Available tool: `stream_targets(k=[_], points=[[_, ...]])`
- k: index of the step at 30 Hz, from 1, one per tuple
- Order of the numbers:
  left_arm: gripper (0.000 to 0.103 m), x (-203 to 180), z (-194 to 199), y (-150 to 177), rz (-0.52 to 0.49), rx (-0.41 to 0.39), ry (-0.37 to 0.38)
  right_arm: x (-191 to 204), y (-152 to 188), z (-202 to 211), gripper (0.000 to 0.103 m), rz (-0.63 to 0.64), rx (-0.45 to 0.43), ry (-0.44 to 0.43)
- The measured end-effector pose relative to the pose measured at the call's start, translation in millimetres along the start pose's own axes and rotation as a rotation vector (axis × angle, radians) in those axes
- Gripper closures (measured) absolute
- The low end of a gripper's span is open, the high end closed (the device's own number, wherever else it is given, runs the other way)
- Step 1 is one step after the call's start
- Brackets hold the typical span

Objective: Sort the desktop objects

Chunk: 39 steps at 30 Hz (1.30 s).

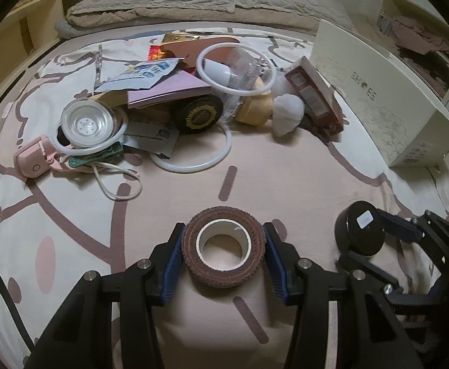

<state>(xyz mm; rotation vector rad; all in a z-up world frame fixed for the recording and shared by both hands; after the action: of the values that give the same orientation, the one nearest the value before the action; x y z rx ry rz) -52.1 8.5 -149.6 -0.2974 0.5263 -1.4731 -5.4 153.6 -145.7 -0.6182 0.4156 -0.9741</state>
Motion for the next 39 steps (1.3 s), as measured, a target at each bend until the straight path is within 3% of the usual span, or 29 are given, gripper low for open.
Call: stream_targets(k=[3, 9, 24, 39], points=[[0.054, -4, -1, 1, -0.013, 0.0, -0.005, -1, -4, -2, 0.048, -0.033, 0.001, -0.029], [0.054, -5, -1, 2, -0.012, 0.001, -0.002, 9, -3, -5, 0.052, 0.029, 0.029, 0.016], [0.054, -3, 6, 0, 0.008, -0.008, 0.042, -6, -2, 7, 0.052, -0.046, -0.004, 0.03], [0.054, -9, 19, -4, -0.014, -0.048, 0.071, -41, -10, 49, 0.052, -0.145, -0.139, 0.094]])
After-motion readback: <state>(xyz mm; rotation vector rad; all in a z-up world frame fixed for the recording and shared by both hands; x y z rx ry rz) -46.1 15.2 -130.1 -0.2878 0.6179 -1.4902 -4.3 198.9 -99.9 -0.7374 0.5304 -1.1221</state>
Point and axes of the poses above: each gripper's, at about its wrist camera, not at the fingertips, and z roughly against the way its jaws point, x to its left, y to its underside, the point moved 2 cm from there along -z, roughly the way its jaws point, and after that the axes turned 9 degrees about z, right-handed, at the moved point
